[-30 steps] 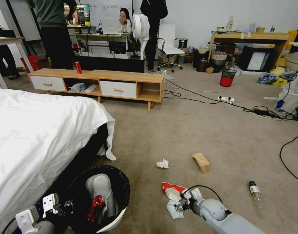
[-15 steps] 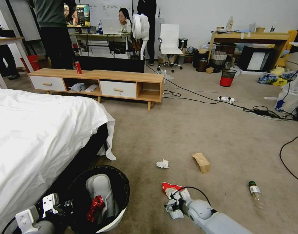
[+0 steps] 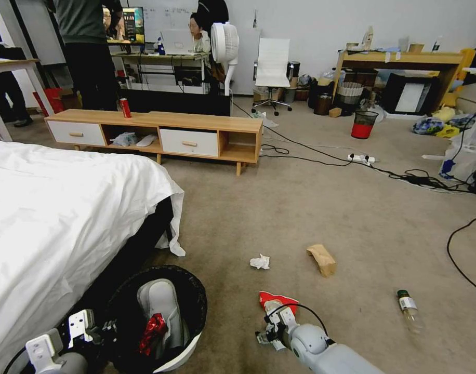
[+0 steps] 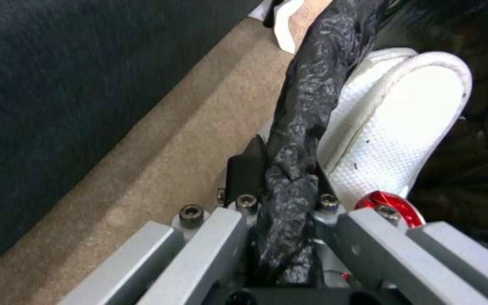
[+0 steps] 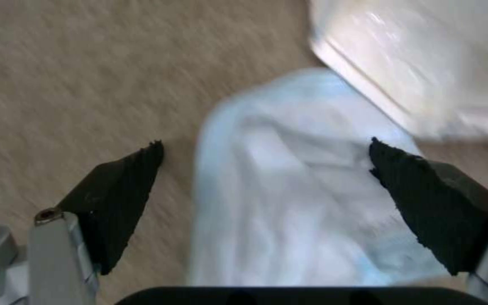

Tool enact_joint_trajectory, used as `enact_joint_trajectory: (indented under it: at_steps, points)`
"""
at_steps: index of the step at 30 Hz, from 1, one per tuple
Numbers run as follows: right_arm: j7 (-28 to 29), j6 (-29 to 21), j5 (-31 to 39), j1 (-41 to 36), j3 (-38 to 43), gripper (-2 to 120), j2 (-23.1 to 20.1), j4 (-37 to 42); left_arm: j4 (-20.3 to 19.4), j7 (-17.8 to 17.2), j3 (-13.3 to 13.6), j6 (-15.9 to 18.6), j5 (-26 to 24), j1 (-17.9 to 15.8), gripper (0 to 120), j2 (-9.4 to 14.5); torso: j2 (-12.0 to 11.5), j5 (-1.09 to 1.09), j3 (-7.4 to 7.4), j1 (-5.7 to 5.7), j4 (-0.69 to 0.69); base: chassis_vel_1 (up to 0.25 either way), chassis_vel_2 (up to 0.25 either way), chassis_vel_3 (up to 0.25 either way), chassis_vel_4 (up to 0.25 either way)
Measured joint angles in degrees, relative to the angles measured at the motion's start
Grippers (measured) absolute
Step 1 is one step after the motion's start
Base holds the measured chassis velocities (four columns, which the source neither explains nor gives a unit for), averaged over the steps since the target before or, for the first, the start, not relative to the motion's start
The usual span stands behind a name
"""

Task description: Pick up the trash bin and place the garbage on the floor into it.

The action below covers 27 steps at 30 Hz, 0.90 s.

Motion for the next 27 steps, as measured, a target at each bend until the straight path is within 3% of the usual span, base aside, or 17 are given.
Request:
enact_joint_trajectory:
  at_steps: [10, 27]
  points:
    - [0.7, 0.0, 0.0, -2.0, 1.3, 92, -2.8, 1.0, 0.2, 0.0, 0.2, 0.0, 0.0, -0.5, 2, 0.0, 0.0, 0.03, -0.01, 0.00, 0.02, 0.000, 0.000, 0.000, 0.000]
    - [0.9, 0.5, 0.2, -0.5, 0.3, 83, -0.6, -0.8, 0.0, 0.0, 0.0, 0.0, 0.0, -0.2, 2, -0.1, 0.0, -0.10, -0.01, -0.01, -0.06, 0.000, 0.000, 0.000, 0.000]
